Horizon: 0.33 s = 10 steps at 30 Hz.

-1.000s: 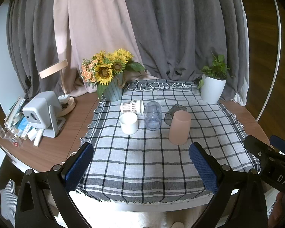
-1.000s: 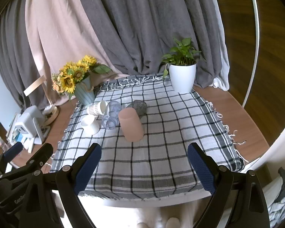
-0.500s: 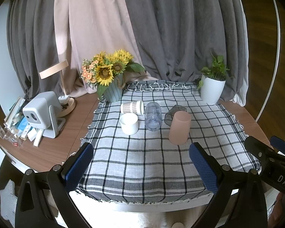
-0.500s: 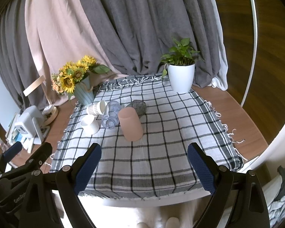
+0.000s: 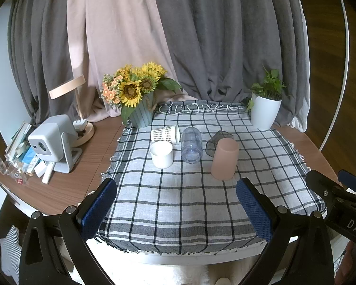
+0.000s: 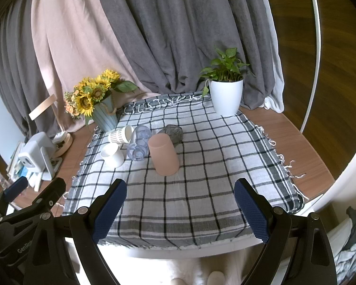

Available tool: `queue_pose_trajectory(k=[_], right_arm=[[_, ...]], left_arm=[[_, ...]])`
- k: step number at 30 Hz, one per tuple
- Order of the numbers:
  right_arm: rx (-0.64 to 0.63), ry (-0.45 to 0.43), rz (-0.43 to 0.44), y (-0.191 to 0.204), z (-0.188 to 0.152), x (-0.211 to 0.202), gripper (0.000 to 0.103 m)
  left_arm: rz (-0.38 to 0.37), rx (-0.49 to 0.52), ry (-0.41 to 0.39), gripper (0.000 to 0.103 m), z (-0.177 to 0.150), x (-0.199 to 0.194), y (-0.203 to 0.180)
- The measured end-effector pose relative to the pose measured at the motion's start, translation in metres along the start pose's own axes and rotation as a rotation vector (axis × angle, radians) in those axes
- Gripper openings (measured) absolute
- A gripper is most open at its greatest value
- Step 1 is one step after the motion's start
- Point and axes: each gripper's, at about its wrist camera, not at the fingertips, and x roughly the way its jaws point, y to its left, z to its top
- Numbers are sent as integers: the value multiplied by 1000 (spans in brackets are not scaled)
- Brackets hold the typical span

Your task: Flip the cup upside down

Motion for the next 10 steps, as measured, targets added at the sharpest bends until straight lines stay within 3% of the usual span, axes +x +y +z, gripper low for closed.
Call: queue_pose_trajectory(k=[10], right_arm=[[-1, 0, 0, 0, 0, 0, 92]], left_arm=[[-5, 1, -2, 103, 0, -2, -1]])
